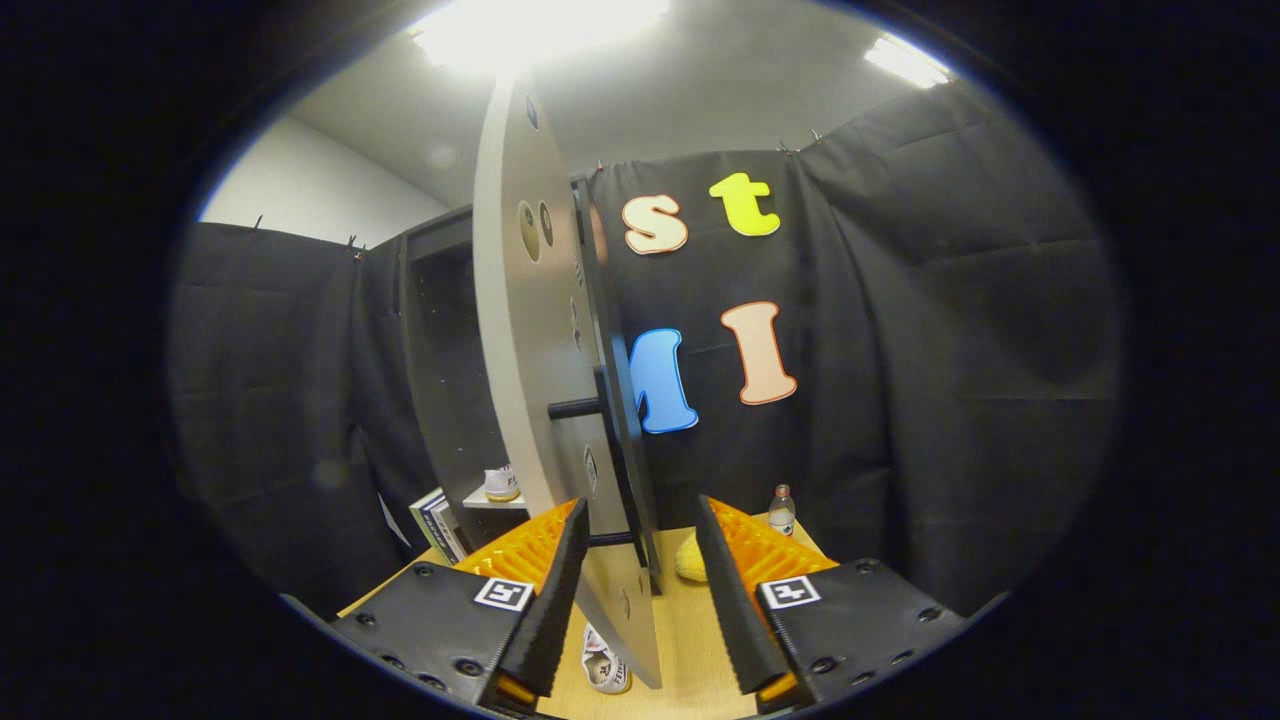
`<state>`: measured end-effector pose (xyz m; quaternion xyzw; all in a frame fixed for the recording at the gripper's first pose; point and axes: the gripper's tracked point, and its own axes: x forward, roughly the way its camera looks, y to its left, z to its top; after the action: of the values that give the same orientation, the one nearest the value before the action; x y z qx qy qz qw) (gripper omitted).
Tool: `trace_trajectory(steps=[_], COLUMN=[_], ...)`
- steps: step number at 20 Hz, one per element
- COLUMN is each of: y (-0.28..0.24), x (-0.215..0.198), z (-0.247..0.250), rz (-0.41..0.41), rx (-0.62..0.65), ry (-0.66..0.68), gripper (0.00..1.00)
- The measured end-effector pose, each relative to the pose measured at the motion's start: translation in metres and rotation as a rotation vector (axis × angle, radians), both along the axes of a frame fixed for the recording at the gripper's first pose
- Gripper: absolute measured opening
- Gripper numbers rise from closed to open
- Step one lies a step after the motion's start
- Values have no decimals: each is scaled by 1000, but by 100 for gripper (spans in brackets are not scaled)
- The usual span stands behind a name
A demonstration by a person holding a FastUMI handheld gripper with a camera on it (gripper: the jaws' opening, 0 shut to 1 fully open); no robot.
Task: Open the shoe cabinet door, grab the shoes and put them into the shoe cabinet, then close the shoe cabinet door.
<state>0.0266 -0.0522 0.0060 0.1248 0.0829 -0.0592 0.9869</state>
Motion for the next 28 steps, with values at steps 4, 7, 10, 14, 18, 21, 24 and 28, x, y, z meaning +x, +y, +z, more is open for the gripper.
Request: trace_trajectory(steps=[4, 7, 10, 14, 18, 21, 24, 28], y=[4, 19, 45, 90, 136, 157, 181, 191], x=[-21, -28, -34, -30, -4, 13, 33, 59], z=[7, 3, -11, -42, -79, -115, -166, -247], rz=[-16, -9, 49, 151, 253, 269, 303, 340], rx=[-67, -104, -123, -102, -78, -44, -27, -75], ry=[6, 26, 72, 147, 195, 246, 339, 482], gripper=[85, 96, 98, 98, 98, 98, 98, 98])
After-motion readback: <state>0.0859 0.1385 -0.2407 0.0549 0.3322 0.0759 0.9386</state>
